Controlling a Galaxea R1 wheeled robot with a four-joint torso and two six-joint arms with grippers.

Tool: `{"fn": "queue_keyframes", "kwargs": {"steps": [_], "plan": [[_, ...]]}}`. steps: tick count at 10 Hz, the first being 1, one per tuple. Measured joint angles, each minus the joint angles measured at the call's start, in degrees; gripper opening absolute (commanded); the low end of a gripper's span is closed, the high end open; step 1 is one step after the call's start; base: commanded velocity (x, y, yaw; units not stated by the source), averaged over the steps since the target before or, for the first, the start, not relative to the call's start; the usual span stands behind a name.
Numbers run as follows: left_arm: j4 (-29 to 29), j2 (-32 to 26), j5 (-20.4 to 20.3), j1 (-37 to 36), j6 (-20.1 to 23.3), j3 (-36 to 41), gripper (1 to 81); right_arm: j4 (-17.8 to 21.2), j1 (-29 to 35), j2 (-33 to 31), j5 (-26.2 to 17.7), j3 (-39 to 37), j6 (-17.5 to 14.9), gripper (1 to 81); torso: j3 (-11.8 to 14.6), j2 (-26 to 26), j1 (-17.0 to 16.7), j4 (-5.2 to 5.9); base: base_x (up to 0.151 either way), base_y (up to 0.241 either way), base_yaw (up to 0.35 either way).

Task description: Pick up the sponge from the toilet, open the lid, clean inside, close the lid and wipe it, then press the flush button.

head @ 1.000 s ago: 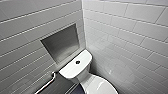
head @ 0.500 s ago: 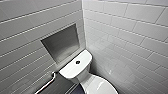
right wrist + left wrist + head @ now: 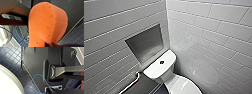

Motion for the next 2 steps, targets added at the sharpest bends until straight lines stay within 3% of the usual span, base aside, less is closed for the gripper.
{"fn": "queue_keyframes", "kwargs": {"steps": [2], "plan": [[0.5,4.7,-1.7,1.0,0.0,-6.3,1.0,0.0,0.0,0.4,-0.1,-0.1,0.0,1.0,0.0,0.0,0.0,0.00,0.000,0.000,0.000]]}}
